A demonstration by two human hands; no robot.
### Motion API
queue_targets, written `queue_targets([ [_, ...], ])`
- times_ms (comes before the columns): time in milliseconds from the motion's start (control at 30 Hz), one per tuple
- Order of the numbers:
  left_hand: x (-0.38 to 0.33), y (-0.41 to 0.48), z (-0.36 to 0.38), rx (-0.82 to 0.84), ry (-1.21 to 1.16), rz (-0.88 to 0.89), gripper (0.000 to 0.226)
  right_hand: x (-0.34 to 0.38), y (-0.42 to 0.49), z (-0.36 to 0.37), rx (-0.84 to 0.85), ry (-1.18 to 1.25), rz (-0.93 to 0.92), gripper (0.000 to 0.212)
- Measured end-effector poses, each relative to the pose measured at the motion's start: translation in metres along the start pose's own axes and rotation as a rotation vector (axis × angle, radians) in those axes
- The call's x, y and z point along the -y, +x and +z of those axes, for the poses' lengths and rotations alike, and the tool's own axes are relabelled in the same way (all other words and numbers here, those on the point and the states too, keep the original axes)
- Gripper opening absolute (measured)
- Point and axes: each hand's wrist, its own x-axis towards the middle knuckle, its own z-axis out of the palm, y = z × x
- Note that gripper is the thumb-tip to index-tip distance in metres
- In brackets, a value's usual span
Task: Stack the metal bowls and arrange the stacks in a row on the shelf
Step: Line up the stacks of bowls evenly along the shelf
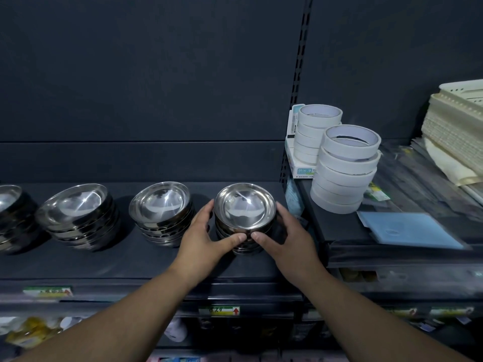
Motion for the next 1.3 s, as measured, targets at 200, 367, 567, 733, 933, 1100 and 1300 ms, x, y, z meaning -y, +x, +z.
queue_targets([
  [200, 0.003, -0.001, 0.003, -0.012, 0.039, -0.003, 0.099, -0.001, 0.0, -0.002, 0.014, -0.012, 0.005, 0.082],
  [367, -0.002, -0.003, 0.002, -0.022, 0.054, 0.007, 0.106, -0.002, 0.0, -0.001, 0.014, -0.027, 0.02, 0.094],
  [567, -0.002, -0.001, 0.003, -0.02, 0.029, 0.011, 0.103, -0.003, 0.001, 0.001, -0.003, -0.021, 0.018, 0.092],
  [733, 0.005, 0.0, 0.003, 0.033, -0.045, -0.018, 0.114, -0.007, 0.001, 0.002, 0.024, -0.018, 0.056, 0.104],
  [933, 0.018, -0.003, 0.008, 0.084, -0.099, -0.044, 0.1, -0.019, -0.002, 0.005, 0.111, -0.063, 0.113, 0.092],
  [1100, 0.02, -0.005, 0.011, 0.084, -0.139, -0.045, 0.095, -0.021, -0.008, 0.007, 0.065, -0.064, 0.085, 0.077],
  [1300, 0.018, -0.007, 0.009, 0.107, -0.181, -0.063, 0.099, -0.019, -0.014, 0.005, 0.061, -0.078, 0.072, 0.077],
])
